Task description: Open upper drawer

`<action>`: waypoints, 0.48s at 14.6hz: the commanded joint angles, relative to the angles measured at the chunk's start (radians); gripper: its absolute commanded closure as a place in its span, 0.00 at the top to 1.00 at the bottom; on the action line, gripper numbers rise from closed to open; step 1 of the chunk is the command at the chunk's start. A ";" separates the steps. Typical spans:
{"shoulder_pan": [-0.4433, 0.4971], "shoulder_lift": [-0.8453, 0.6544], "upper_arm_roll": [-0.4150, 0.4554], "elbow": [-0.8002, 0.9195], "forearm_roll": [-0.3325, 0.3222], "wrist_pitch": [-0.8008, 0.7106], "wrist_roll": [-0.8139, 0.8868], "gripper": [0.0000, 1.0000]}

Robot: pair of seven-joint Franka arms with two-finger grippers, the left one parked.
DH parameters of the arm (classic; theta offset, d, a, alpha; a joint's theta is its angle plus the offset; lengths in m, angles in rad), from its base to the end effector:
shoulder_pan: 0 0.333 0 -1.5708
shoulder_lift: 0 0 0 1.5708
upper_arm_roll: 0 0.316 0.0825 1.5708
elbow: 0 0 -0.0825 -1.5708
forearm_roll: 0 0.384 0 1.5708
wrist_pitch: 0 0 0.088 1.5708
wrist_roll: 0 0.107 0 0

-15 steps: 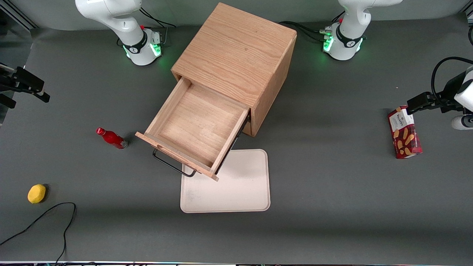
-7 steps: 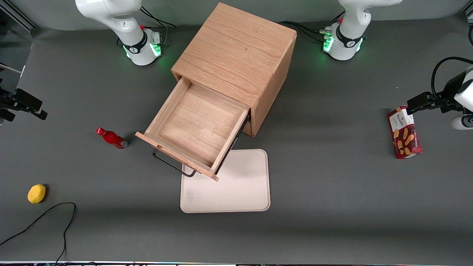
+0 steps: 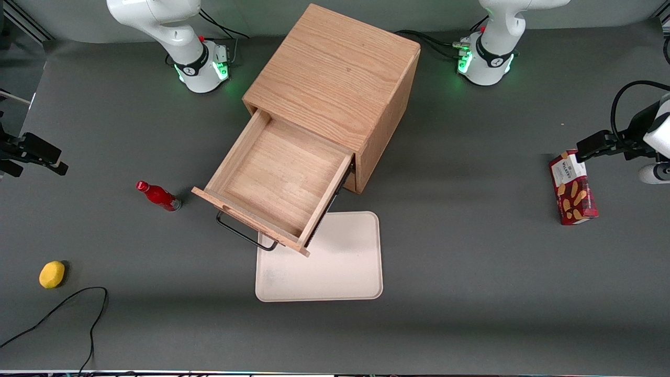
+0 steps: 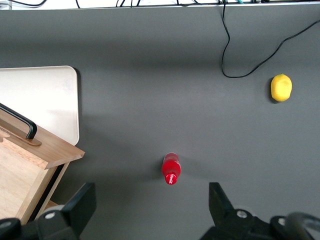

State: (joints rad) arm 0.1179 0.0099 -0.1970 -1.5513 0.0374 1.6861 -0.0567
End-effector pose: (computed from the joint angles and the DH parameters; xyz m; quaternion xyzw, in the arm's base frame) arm 0.5680 -0.0408 0.6393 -0.9978 0.0121 -0.0636 0.0134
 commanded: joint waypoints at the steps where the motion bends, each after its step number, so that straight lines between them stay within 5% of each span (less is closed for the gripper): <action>1: -0.009 -0.025 0.014 -0.006 -0.013 -0.011 0.012 1.00; 7: -0.055 -0.025 0.070 -0.006 -0.014 -0.013 0.014 1.00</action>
State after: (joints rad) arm 0.0766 -0.0013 -0.1480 -1.5513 0.0372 1.6830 -0.0567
